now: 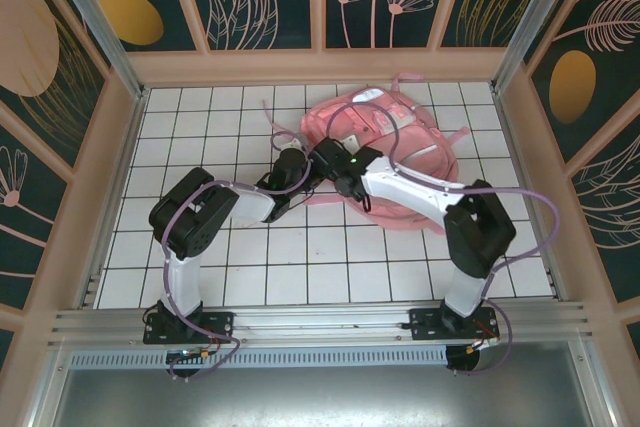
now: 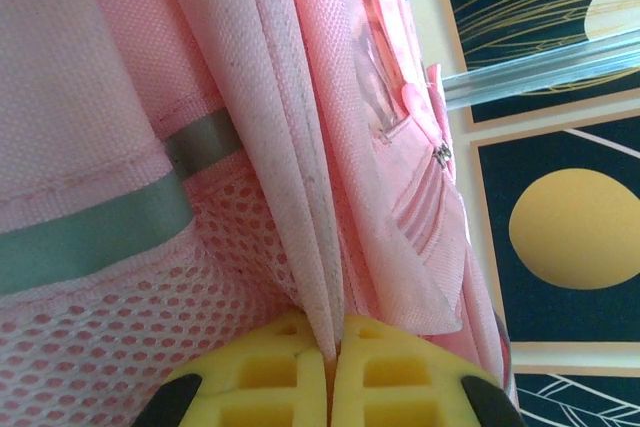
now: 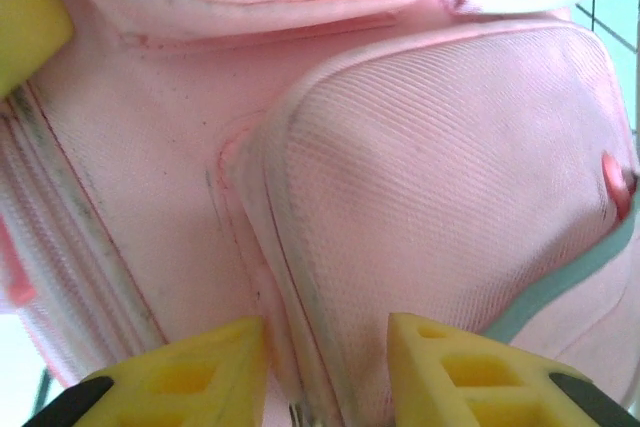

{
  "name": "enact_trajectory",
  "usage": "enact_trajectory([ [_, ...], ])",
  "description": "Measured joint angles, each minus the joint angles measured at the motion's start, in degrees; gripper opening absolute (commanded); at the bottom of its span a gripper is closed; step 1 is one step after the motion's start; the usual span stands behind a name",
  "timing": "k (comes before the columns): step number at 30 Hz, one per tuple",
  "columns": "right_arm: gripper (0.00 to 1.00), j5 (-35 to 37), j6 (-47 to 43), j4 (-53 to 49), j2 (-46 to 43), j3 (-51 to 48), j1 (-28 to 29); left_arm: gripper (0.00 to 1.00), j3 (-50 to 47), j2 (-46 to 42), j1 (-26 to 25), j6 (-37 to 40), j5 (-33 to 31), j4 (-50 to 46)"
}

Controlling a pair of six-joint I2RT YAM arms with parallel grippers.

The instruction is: Pack the student bag

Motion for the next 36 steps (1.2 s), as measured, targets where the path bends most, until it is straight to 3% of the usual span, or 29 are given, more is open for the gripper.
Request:
enact_trajectory([
  [8,0.40,-7.8,8.6,0.7,-15.2,-6.3,-4.9,0.05,0.2,0.0,-0.1,0.0,0.3,-0.3],
  [16,0.50,-16.5,15.7,7.0,-11.4,-6.7,-6.0,0.05,0.2,0.0,-0.1,0.0,0.4,-0.4],
  [27,0.33,-23.6,29.2,8.2,-12.4,-13.1,-4.9,0.05,0.7,0.0,-0.1,0.0,0.7,-0.6],
  [32,0.32,-23.3,31.5,8.4,-12.4,-13.9,-4.9,0.05,1.2,0.0,-0.1,0.0,1.0,-0.6],
  [36,0.25,-22.1,32.4,9.1,-12.2,-14.3,-4.9,0.05,1.2,0.0,-0.1,-0.2,1.0,-0.6],
])
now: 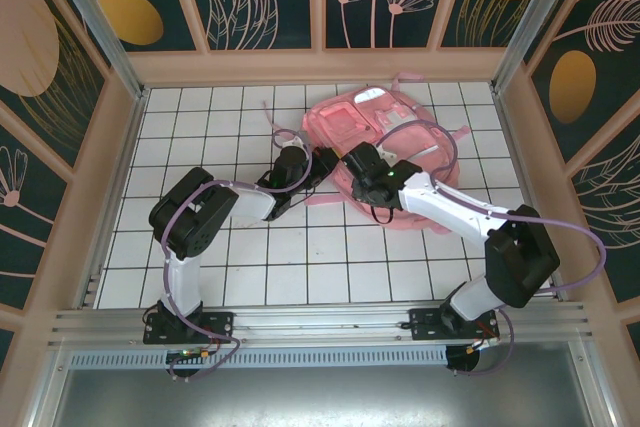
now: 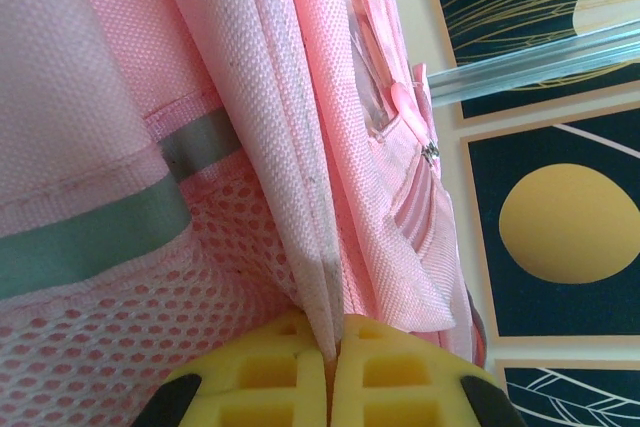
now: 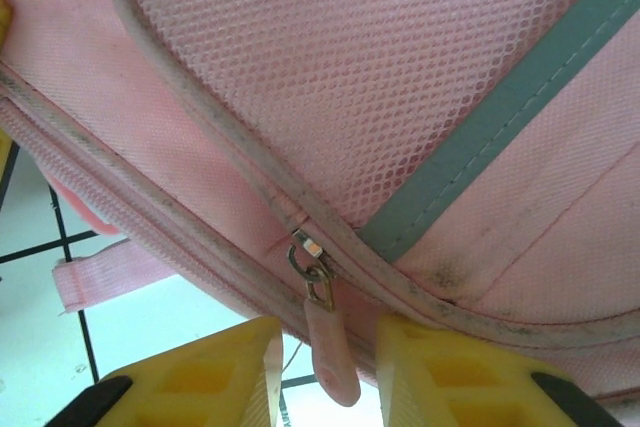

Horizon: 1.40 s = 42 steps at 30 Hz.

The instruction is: Pack the student bag

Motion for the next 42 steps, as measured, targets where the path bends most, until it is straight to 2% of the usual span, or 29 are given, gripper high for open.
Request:
enact_trajectory([
  [3,0.20,0.6,0.2,1.0,0.7,-0.8,-0.1,0.05,0.0,0.0,0.0,-0.3,0.0,0.0],
  [7,0.00,0.4,0.4,3.2,1.2,-2.0,-0.2,0.05,0.0,0.0,0.0,-0.5,0.0,0.0],
  [12,0.00,-0.7,-1.6,5.7,-0.3,-4.3,-0.4,0.02,0.0,0.0,0.3,-0.4,-0.1,-0.1],
  [15,0.00,-4.1,-5.4,6.7,-3.3,-6.4,-1.7,0.00,0.0,0.4,1.2,-0.2,0.9,0.2],
  [19,0.00,-9.0,-10.3,5.0,-6.5,-9.7,-3.4,0.00,0.5,2.3,4.3,1.3,3.8,0.8],
  [25,0.00,-11.4,-15.6,4.4,-9.8,-12.2,-8.4,0.00,6.9,5.8,7.6,5.8,9.5,-2.5],
  [27,0.00,-12.4,-16.9,4.7,-10.8,-12.1,-9.9,0.12,10.2,7.0,8.1,6.9,11.5,-4.3],
  [31,0.00,-17.6,-18.3,6.4,-10.9,-11.2,-10.8,0.52,15.1,8.4,9.9,8.5,12.3,-6.6],
  [33,0.00,-21.2,-18.5,7.7,-9.5,-10.4,-10.9,0.62,15.9,8.2,11.5,9.1,12.2,-6.8],
  [34,0.00,-23.2,-18.5,8.8,-8.0,-9.7,-10.9,0.66,15.9,7.7,12.4,9.1,12.2,-7.2],
  [37,0.00,-29.2,-18.4,12.1,-2.0,-5.9,-10.9,0.69,12.8,4.3,14.0,9.3,12.2,-8.4],
  [42,0.00,-35.8,-18.5,16.8,7.3,4.0,-10.6,0.69,0.6,-7.0,13.4,7.9,12.3,-8.8],
])
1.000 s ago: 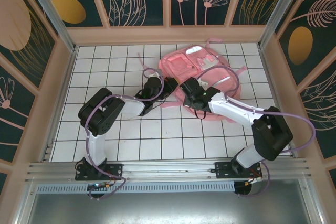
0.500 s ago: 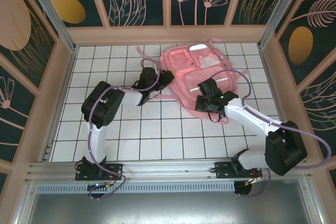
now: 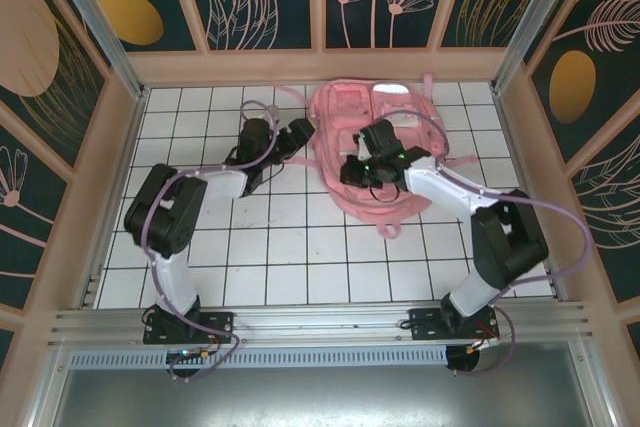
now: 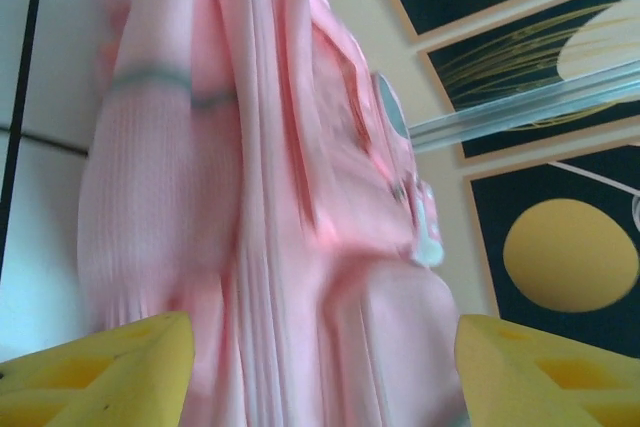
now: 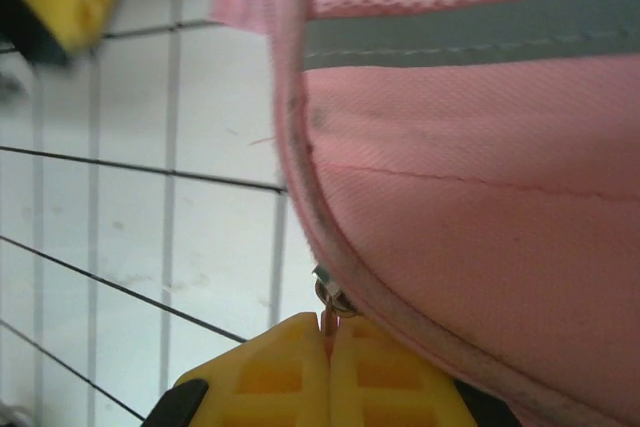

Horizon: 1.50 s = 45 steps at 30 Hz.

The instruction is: Pack the student bag

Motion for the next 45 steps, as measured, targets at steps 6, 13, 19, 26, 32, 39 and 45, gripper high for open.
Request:
enact_trajectory([
  [6,0.00,-2.6,0.0,3.7,6.5,9.5,0.8,0.69,-11.3,-6.1,-2.4,-5.5,-0.3,3.3],
  [13,0.00,-3.1,0.5,5.1,6.2,7.1,2.2,0.52,-9.1,0.7,-4.1,-9.4,-3.1,7.6],
  [19,0.00,-2.3,1.9,6.6,1.3,-1.1,2.8,0.00,-6.1,5.6,-4.9,-10.6,-4.4,11.2],
  [26,0.00,6.0,-2.0,0.1,-5.2,-5.7,2.4,0.00,-6.5,5.2,-5.0,-10.1,-4.5,11.8],
  [32,0.00,17.3,-8.1,-11.0,-8.8,-7.1,-0.9,0.00,-7.8,2.0,-3.7,-7.9,-4.1,8.7],
  [39,0.00,34.7,-12.6,-17.9,-8.1,-3.8,-3.5,0.00,-8.0,0.0,-2.2,-5.3,-3.2,5.3],
  [45,0.00,31.4,-15.1,-16.4,-8.0,-2.4,-1.9,0.00,-5.8,0.4,0.0,-2.4,-3.1,1.9],
])
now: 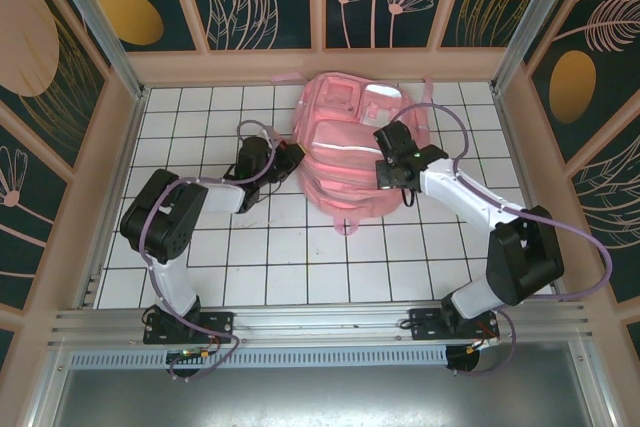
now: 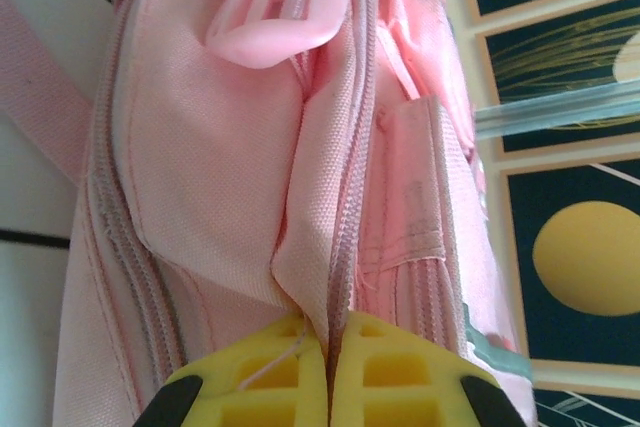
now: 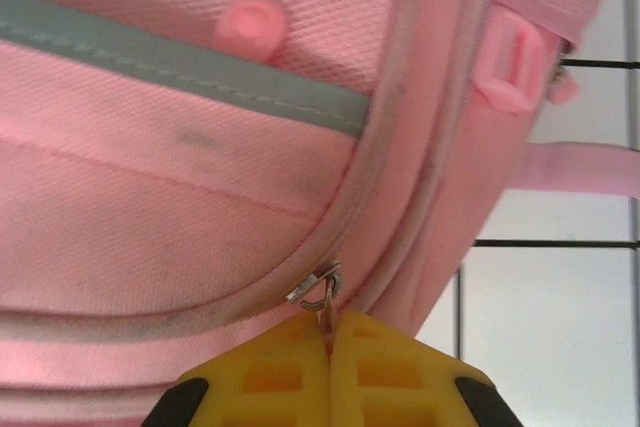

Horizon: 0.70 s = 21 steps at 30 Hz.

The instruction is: Pack the student bag

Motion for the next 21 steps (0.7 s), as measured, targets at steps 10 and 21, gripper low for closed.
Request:
enact_trajectory([
  [10,0.00,-17.6,-0.6,12.1,8.8,4.7,6.2,0.99,22.7,8.2,7.4,7.8,-1.4,-13.7],
  [21,0.00,-27.4,1.7,17.6,22.9,20.9,8.8,0.99,-2.3,-15.4,6.9,5.5,-4.5,-14.6],
])
